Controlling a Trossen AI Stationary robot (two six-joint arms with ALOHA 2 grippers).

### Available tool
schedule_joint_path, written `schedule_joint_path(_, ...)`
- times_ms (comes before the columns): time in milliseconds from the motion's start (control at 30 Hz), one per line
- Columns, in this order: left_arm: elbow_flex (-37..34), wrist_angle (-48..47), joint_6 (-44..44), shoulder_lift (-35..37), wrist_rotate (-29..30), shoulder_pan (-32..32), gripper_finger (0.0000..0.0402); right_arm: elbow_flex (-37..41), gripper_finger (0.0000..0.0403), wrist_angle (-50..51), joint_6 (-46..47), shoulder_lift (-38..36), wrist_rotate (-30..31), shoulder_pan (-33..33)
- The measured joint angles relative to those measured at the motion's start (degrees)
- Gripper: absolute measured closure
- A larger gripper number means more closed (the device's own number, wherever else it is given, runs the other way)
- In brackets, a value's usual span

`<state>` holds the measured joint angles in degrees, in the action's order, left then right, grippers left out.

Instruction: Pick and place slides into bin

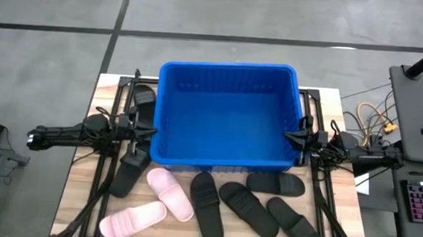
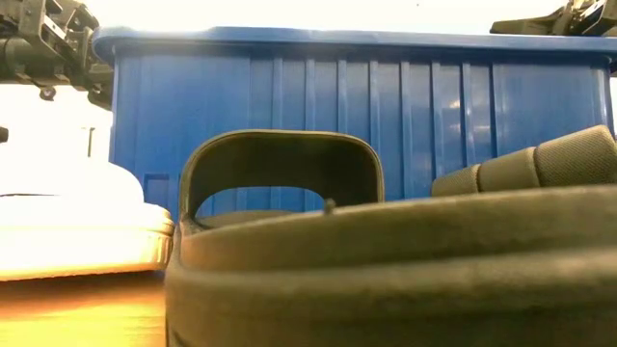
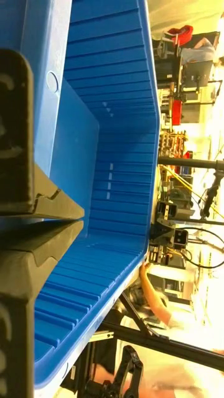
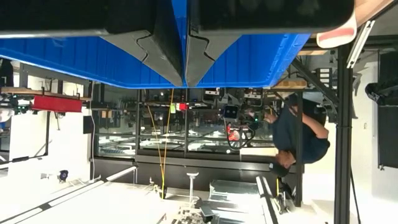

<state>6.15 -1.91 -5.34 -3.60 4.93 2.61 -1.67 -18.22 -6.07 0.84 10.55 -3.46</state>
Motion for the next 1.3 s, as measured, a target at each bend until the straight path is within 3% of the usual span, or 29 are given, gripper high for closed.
schedule_joint_path(1300, 0.0, 0.0, 0.0, 0.0, 0.0, 0.0, 0.0402, 0.0, 0.0394, 0.0, 0.0, 0.0, 0.0, 0.0)
